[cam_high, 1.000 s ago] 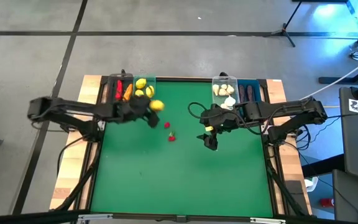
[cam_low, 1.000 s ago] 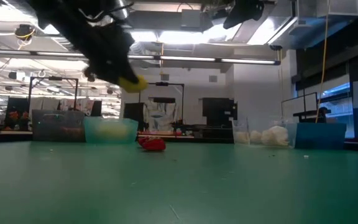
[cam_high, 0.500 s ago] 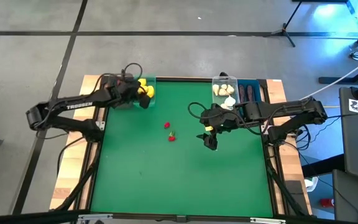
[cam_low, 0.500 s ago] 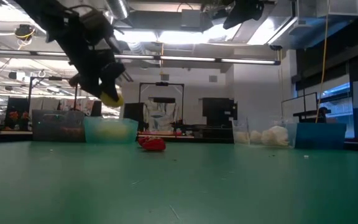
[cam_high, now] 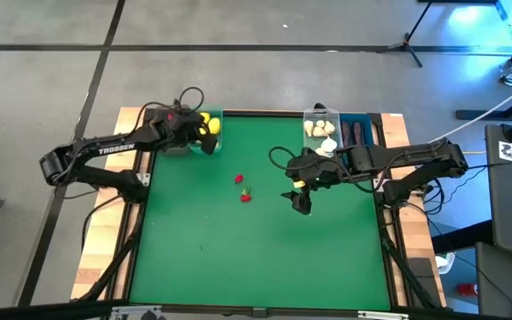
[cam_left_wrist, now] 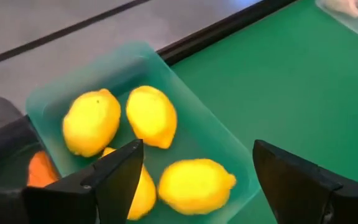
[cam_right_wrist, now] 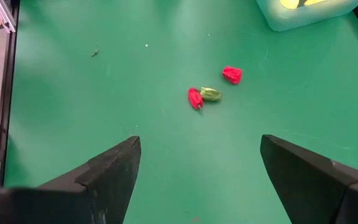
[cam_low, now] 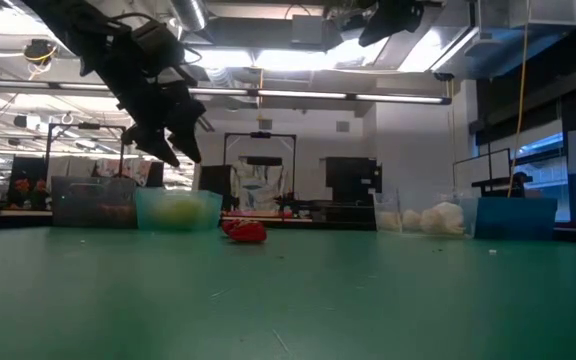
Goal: Sort produce into baskets
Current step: Put the top red pepper into the black bin
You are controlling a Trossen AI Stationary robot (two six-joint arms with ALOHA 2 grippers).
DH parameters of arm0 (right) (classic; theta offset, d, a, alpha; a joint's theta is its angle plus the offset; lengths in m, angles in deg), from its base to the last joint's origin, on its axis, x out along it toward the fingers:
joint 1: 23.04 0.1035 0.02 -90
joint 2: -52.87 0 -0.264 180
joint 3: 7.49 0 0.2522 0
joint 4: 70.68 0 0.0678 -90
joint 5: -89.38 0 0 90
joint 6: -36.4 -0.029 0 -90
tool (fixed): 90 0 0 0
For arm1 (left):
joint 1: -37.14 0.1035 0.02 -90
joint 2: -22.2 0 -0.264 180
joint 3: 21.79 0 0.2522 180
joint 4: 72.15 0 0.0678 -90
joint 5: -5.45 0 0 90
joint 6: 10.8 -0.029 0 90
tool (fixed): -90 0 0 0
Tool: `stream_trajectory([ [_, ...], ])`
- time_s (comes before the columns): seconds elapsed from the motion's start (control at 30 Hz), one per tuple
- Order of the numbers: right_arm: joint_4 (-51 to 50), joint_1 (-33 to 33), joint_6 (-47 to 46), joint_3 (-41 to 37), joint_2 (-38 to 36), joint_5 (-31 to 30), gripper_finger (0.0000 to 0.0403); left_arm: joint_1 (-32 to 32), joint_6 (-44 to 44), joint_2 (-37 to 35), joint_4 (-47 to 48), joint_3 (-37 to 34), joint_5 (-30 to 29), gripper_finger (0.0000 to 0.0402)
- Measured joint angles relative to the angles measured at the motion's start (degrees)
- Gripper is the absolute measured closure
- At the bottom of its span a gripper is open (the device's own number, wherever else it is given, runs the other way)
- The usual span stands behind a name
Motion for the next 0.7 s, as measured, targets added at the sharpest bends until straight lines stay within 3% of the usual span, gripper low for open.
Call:
stream_trajectory([
  [0.23, 2.0, 0.0, 4.9, 0.0, -0.8, 0.5, 0.0072, -3.3, 3.9, -1.0, -0.3, 0.0, 9.8, 0.0103],
  [0.47, 1.4, -0.8, 7.5, 0.0, -8.1, -1.7, 0.0072, -10.9, 7.2, -5.8, -2.9, 0.0, 10.1, 0.0102],
  [0.7, -3.3, -0.7, 5.6, -1.9, -18.6, -10.6, 0.0072, -20.2, 8.2, -7.6, -6.3, 0.0, 8.1, 0.0102],
])
